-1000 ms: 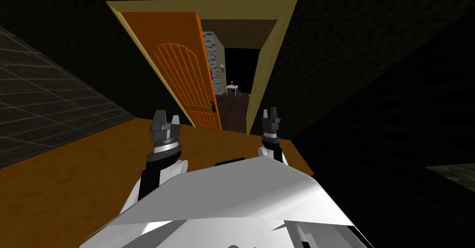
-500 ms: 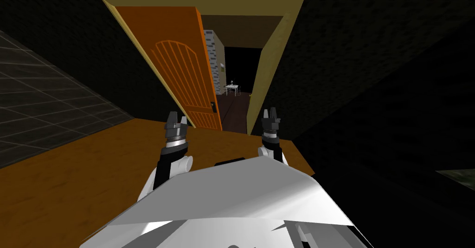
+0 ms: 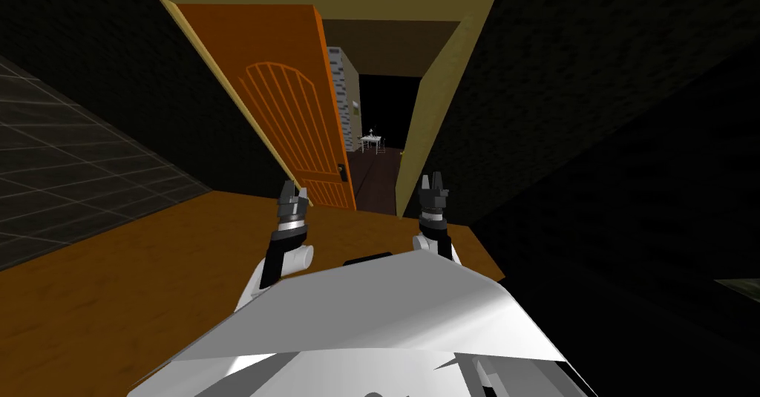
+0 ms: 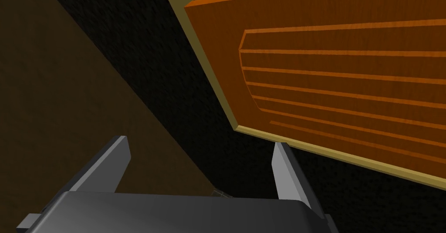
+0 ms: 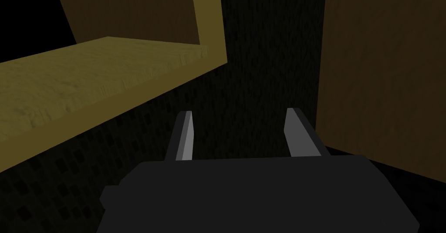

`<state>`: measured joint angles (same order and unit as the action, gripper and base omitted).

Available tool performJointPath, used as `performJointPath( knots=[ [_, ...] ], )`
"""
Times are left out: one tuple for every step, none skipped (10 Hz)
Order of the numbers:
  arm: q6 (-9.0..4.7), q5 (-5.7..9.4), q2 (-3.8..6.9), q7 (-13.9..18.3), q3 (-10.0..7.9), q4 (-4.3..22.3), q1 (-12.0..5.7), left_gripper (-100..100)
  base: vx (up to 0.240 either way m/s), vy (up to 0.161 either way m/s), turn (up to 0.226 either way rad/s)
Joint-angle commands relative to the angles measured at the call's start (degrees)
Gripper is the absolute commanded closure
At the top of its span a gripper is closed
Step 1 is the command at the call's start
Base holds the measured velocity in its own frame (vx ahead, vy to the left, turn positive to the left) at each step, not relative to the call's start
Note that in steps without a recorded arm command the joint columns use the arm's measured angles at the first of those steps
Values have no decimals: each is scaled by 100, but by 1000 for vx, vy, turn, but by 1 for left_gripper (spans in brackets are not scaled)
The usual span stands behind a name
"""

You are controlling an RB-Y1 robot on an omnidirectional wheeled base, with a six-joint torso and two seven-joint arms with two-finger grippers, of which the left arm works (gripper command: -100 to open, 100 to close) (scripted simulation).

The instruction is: Push the door open

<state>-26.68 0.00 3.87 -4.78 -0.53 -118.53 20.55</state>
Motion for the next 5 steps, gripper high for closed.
performJointPath(
  knots=[
    [-12, -2, 4, 28, 27, 286, -166, -100, 55, 49, -6],
    [-12, -2, 4, 28, 27, 309, -166, -100, 40, 37, -8],
    [-11, -1, 13, 59, 46, 531, -301, -100, 44, 40, -6],
    [-10, 0, 21, 92, 66, 701, -447, -100, 75, 50, -20],
    [-10, 0, 21, 92, 66, 777, -447, -100, 64, 41, -8]
  ],
)
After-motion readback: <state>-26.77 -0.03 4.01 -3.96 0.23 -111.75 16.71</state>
